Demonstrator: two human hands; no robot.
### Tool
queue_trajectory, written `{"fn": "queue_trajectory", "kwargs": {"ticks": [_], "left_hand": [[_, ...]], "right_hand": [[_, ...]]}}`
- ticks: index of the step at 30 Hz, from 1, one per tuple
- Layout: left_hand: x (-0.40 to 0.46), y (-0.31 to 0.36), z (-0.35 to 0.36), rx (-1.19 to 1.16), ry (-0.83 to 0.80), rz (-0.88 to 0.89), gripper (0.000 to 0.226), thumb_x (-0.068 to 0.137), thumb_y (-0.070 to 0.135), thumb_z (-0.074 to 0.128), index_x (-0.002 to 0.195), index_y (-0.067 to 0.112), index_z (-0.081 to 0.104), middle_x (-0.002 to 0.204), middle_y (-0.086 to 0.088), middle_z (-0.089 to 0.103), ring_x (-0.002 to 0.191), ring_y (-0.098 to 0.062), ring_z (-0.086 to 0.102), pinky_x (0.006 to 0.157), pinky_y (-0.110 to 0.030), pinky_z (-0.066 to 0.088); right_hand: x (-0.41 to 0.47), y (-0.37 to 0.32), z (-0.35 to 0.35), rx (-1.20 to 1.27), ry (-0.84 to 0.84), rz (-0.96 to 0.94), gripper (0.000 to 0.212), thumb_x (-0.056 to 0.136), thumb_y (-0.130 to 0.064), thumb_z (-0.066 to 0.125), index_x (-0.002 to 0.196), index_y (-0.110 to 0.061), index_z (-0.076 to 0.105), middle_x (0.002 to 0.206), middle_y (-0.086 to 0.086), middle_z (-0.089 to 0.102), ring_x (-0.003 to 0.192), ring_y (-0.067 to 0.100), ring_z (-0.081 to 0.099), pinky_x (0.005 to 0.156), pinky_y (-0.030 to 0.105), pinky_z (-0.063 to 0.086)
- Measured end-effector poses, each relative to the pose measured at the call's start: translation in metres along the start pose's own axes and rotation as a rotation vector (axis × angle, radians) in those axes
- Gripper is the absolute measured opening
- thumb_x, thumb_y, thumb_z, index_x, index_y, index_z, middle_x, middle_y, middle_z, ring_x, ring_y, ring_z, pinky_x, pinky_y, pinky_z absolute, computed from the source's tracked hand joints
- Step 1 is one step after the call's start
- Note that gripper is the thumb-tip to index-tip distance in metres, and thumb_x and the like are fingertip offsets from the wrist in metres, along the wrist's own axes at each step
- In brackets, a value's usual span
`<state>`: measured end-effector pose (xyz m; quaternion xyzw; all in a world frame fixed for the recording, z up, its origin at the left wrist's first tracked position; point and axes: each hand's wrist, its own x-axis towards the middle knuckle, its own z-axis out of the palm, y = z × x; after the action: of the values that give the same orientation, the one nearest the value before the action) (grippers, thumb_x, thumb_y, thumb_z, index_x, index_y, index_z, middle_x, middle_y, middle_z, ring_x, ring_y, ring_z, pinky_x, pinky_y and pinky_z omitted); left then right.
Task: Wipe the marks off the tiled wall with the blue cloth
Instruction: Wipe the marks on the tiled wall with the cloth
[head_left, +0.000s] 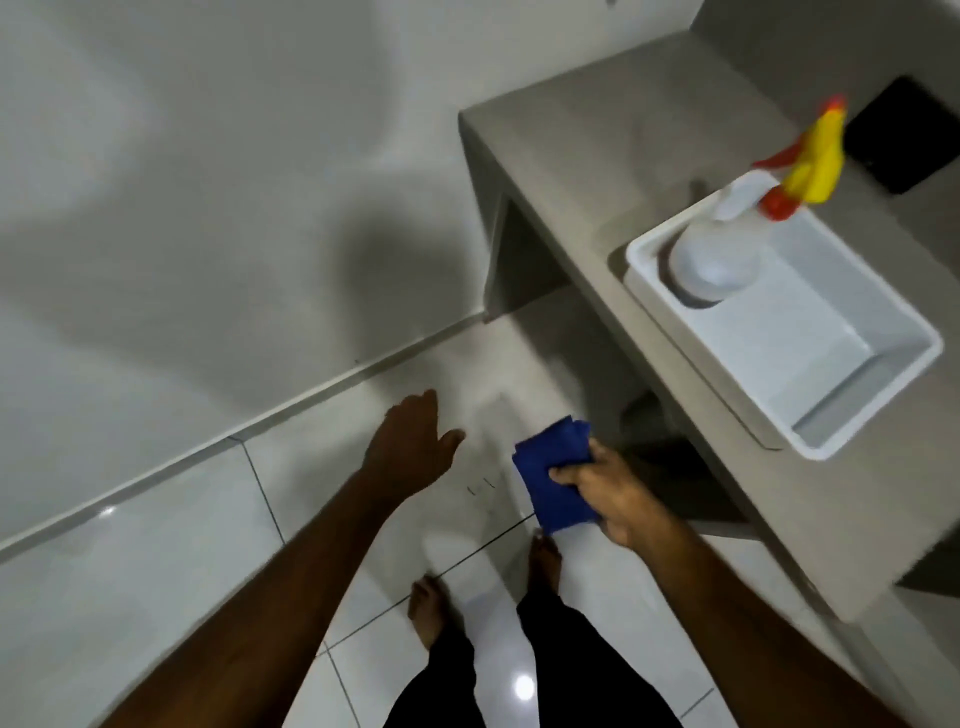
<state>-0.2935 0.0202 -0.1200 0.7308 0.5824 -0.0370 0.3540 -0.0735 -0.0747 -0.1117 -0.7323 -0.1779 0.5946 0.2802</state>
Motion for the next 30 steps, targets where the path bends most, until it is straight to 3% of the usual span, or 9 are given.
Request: {"fn": "queue_trajectory", "kwargs": {"ticks": [3, 8, 12, 14, 17, 21, 26, 28, 30], "left_hand": [[0.012, -0.083, 0.08, 0.053, -0.007, -0.137, 0.085, 0.09, 0.044, 0.058, 0.149, -0.002, 0.018, 0.149, -0.023, 0.038, 0.135, -0.038, 0.037, 0.111, -0.044, 0.034], [0.056, -0.211, 0.245, 0.193, -0.142, -0.225, 0.097, 0.086, 0.048, 0.061, 0.15, -0.004, 0.01, 0.154, -0.026, 0.027, 0.142, -0.042, 0.024, 0.117, -0.048, 0.027], [0.105, -0.281, 0.365, 0.225, -0.188, -0.187, 0.103, 0.083, 0.047, 0.066, 0.15, -0.004, 0.007, 0.157, -0.031, 0.015, 0.146, -0.047, 0.01, 0.119, -0.054, 0.02], [0.135, -0.307, 0.417, 0.25, -0.199, -0.143, 0.105, 0.082, 0.047, 0.067, 0.15, -0.004, 0.006, 0.157, -0.032, 0.012, 0.146, -0.049, 0.007, 0.117, -0.056, 0.019], [0.181, -0.331, 0.463, 0.245, -0.181, -0.134, 0.107, 0.081, 0.045, 0.07, 0.15, -0.001, 0.002, 0.158, -0.031, 0.007, 0.146, -0.049, 0.002, 0.117, -0.058, 0.016], [0.24, -0.368, 0.497, 0.208, -0.151, -0.207, 0.12, 0.072, 0.042, 0.08, 0.152, 0.012, -0.005, 0.16, -0.028, -0.003, 0.146, -0.049, -0.005, 0.115, -0.063, 0.014], [0.265, -0.405, 0.507, 0.133, -0.232, -0.308, 0.15, 0.05, 0.042, 0.093, 0.149, 0.023, -0.017, 0.158, -0.018, -0.029, 0.144, -0.047, -0.02, 0.107, -0.075, 0.015], [0.264, -0.407, 0.508, 0.127, -0.236, -0.299, 0.152, 0.048, 0.043, 0.093, 0.149, 0.025, -0.018, 0.158, -0.015, -0.031, 0.144, -0.045, -0.021, 0.105, -0.076, 0.017], [0.263, -0.408, 0.507, 0.123, -0.225, -0.291, 0.151, 0.048, 0.043, 0.093, 0.149, 0.026, -0.017, 0.158, -0.014, -0.03, 0.145, -0.045, -0.021, 0.104, -0.077, 0.018]], "right_hand": [[0.066, 0.078, 0.02, -0.107, 0.063, 0.106, 0.046, 0.081, 0.013, 0.059, 0.119, -0.012, 0.056, 0.109, 0.014, 0.066, 0.092, 0.027, 0.063, 0.078, 0.039, 0.052], [0.21, 0.227, 0.044, -0.427, 0.126, 0.191, 0.053, 0.088, -0.001, 0.059, 0.137, -0.014, 0.045, 0.121, 0.011, 0.059, 0.102, 0.029, 0.057, 0.08, 0.03, 0.046], [0.324, 0.326, 0.056, -0.619, 0.142, 0.202, 0.055, 0.09, -0.008, 0.061, 0.141, -0.018, 0.042, 0.132, 0.016, 0.06, 0.117, 0.036, 0.058, 0.094, 0.036, 0.048], [0.374, 0.365, 0.06, -0.727, 0.211, 0.125, 0.063, 0.086, -0.002, 0.064, 0.143, -0.016, 0.041, 0.134, 0.018, 0.059, 0.121, 0.037, 0.056, 0.099, 0.036, 0.045], [0.43, 0.394, 0.063, -0.821, 0.345, -0.074, 0.069, 0.08, 0.011, 0.059, 0.142, -0.014, 0.043, 0.136, 0.018, 0.058, 0.124, 0.038, 0.054, 0.101, 0.036, 0.043], [0.498, 0.423, 0.081, -0.867, 0.367, -0.193, 0.082, 0.081, 0.015, 0.049, 0.151, -0.019, 0.024, 0.159, 0.019, 0.023, 0.143, 0.041, 0.026, 0.118, 0.049, 0.026], [0.47, 0.506, 0.145, -1.212, 0.083, -0.277, 0.076, 0.092, -0.037, 0.054, 0.153, -0.018, 0.014, 0.159, 0.031, -0.001, 0.14, 0.061, -0.005, 0.113, 0.069, 0.012], [0.463, 0.515, 0.14, -1.221, -0.006, -0.288, 0.069, 0.096, -0.039, 0.048, 0.153, -0.023, 0.014, 0.16, 0.027, -0.004, 0.141, 0.058, -0.009, 0.113, 0.071, 0.017], [0.492, 0.491, 0.126, -1.228, 0.105, -0.309, 0.065, 0.096, -0.034, 0.048, 0.153, -0.02, 0.018, 0.159, 0.031, -0.001, 0.14, 0.06, -0.001, 0.112, 0.07, 0.016]]}}
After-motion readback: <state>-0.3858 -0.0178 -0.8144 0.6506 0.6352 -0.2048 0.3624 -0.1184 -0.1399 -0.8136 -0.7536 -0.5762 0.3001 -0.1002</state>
